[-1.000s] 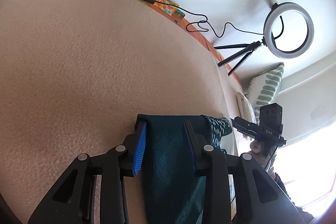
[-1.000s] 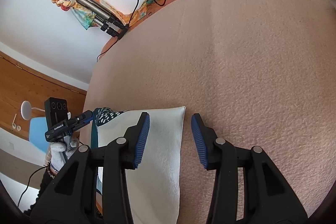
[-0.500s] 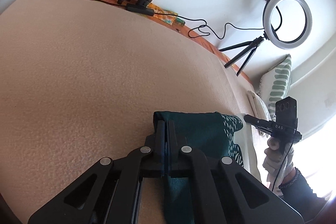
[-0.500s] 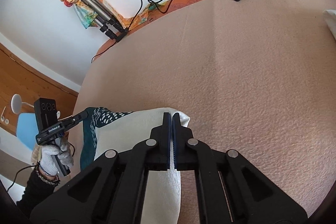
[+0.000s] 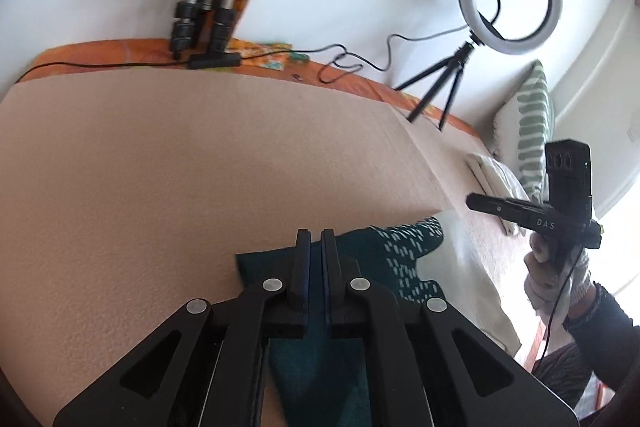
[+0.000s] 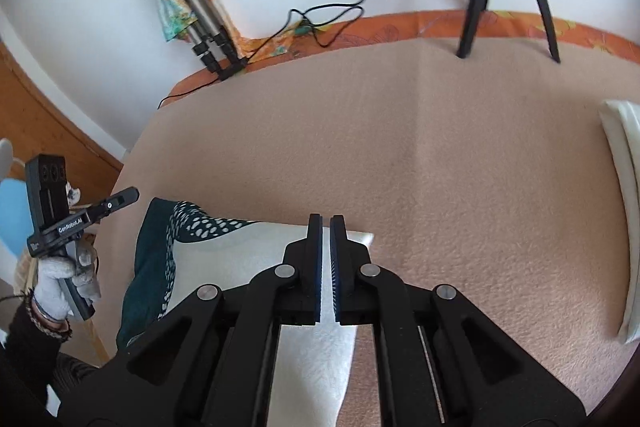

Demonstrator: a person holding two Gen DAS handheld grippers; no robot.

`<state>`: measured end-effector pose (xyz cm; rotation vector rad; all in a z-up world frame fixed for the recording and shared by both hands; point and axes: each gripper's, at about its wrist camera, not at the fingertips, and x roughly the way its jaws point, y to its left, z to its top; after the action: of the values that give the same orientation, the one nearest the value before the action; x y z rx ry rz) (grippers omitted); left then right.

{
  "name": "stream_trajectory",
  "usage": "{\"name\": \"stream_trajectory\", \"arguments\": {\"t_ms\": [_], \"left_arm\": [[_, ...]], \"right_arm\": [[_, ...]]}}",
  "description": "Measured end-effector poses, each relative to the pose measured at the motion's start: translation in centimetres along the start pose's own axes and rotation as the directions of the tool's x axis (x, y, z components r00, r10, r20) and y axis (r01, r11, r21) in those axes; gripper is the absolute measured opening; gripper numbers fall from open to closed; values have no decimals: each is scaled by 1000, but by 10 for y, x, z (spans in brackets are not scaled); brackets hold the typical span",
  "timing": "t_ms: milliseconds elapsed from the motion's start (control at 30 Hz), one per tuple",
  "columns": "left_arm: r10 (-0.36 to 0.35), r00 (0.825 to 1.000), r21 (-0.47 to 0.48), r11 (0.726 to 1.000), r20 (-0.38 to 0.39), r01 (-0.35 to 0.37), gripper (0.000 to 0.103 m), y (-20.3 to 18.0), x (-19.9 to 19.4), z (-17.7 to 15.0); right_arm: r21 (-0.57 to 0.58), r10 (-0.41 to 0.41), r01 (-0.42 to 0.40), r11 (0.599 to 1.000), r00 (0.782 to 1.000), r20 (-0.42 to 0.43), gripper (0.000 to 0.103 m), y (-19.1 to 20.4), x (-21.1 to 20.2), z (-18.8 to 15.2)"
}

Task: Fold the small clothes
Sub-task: 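Grasp the bundle edge with both grippers and straighten it flat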

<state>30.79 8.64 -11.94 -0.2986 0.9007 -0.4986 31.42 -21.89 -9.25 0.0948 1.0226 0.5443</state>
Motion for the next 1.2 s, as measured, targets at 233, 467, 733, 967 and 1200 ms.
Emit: {"name": "stream_trajectory", "arguments": {"t_ms": [233,467,733,967,1200], "left_arm": [[4,999,-5,1000,-54,-4,20,1,22,4],[178,982,84,981,-68,-172,18,1,34,-6],[243,970,120,963,-14,-240,10,-1,18,-8],[148,988,100,984,33,-151,11,-25,-15,-4],[73,997,78,994,-7,-72,24,-40,-28,-17]], "right_arm": [[-108,87,-101,989,987,-132,51,-1,35,13],[-213,-1,-36,976,985,-171,31,7,51,2],[-199,-140,119,973,986,-92,9,8,26,9],[-275,80,-105,956,992,-102,9,82,24,10],[-279,35,-94,956,977,-208,9,104,85,7]]}}
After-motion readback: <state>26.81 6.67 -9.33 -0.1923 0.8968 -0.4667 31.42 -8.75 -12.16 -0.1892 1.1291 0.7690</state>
